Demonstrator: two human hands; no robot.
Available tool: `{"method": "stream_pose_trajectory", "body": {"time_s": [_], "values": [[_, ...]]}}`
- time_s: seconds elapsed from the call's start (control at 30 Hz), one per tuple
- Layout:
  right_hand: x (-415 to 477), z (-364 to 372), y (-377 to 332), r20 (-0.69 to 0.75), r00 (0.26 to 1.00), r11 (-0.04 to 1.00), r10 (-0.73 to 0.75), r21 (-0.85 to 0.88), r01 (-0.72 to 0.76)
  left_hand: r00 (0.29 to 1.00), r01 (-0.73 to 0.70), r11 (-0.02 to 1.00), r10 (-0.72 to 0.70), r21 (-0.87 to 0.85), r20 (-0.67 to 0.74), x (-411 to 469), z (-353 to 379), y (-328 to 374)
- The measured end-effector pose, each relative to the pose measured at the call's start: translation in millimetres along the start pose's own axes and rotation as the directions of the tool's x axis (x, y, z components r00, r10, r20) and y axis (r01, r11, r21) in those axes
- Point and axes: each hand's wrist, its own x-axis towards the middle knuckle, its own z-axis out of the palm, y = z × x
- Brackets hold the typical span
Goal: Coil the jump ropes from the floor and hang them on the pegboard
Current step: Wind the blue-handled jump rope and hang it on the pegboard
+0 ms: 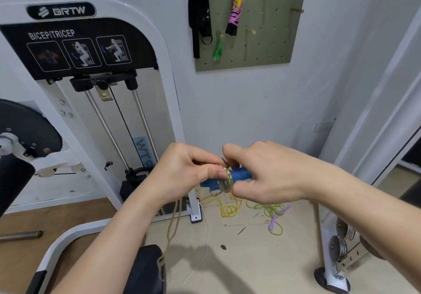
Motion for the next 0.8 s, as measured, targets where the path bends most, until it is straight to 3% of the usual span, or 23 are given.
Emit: {"method": "stream_pose_trajectory", "body": {"time_s": [0.1,0.2,0.27,0.33,0.43,0.5,0.6,0.73,0.8], "values": [[-4,8,-2,-0.103,0.995,0.929,-0.001,0.369,0.039,0.997,0.05,0.98,-0.036,-0.191,0.075,4,-7,-2],[0,23,-5,-0.205,0.977,0.719,0.051,0.687,0.107,0.966,0.196,0.859,-0.087,-0.473,0.243,6,-2,-15],[3,34,-10,-0.263,0.958,0.623,0.114,0.77,0.137,0.945,0.311,0.672,-0.142,-0.672,0.296,7,8,-15],[5,43,-14,-0.281,0.941,0.542,0.19,0.829,0.139,0.916,0.401,0.518,-0.228,-0.756,0.329,7,18,-14],[7,48,-17,-0.276,0.9,0.405,0.336,0.905,0.127,0.873,0.476,0.424,-0.337,-0.77,0.353,6,26,-16],[10,48,-17,-0.301,0.858,0.401,0.416,0.908,0.124,0.875,0.458,0.397,-0.362,-0.796,0.322,5,33,-22],[16,52,-17,-0.324,0.782,0.397,0.532,0.912,0.108,0.914,0.316,0.455,-0.38,-0.832,0.139,7,44,-22],[21,51,-14,-0.154,0.659,0.153,0.737,0.986,0.059,0.94,0.183,0.654,-0.336,-0.734,-0.066,2,52,-16],[22,51,-10,-0.102,0.597,0.111,0.795,0.994,0.022,0.952,0.156,0.822,-0.272,-0.548,-0.137,-4,53,-12]]}}
